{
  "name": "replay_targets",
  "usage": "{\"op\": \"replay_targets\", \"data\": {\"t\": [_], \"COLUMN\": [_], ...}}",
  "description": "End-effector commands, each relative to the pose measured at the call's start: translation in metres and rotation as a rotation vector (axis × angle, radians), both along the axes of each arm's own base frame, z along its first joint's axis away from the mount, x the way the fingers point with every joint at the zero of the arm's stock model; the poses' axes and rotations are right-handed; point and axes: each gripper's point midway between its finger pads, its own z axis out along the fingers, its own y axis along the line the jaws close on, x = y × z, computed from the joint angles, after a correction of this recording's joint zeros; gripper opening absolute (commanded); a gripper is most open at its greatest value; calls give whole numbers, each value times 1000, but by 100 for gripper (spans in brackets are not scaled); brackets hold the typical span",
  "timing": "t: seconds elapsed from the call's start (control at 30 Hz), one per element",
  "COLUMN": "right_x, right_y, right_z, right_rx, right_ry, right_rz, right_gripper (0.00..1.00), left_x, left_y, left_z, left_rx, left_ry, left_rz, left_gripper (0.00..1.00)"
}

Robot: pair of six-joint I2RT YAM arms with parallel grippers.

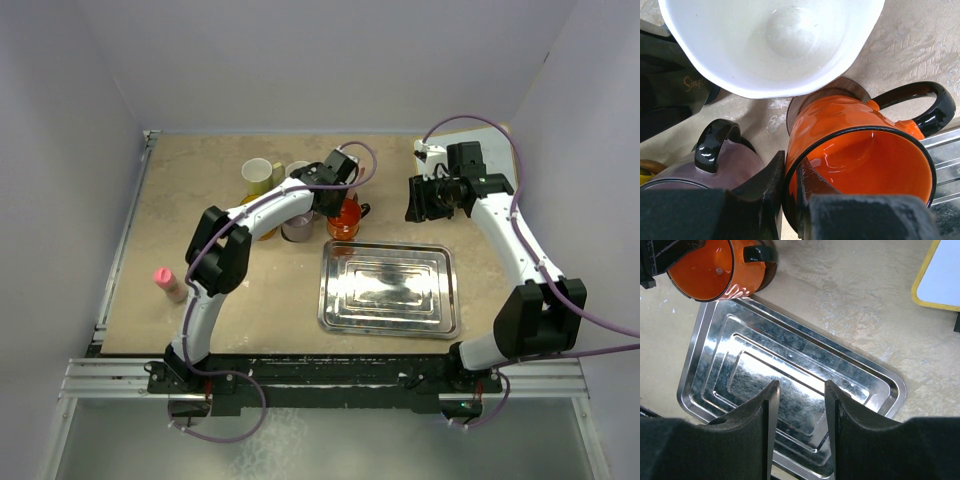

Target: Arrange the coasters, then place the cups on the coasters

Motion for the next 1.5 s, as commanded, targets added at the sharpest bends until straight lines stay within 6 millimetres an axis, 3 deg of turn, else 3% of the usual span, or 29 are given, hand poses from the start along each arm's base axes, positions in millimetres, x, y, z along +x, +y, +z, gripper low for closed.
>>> {"op": "replay_targets", "data": {"t": [0.0, 1.1, 1.47], "right_x": [-3, -6, -7], "right_y": [2, 2, 3], "right_z": [10, 6, 7], "right_rx": [14, 11, 15], "right_ry": [-35, -26, -25], "right_rz": [23, 30, 35], "right_gripper": [44, 44, 45], "left_x": [25, 27, 28], "left_y": [-11, -10, -9], "left_z": [47, 27, 27], "left_rx": [-100, -93, -85], "left_ry": [-115, -86, -96], "left_rz": [40, 51, 43], "left_gripper": [3, 3, 16]}}
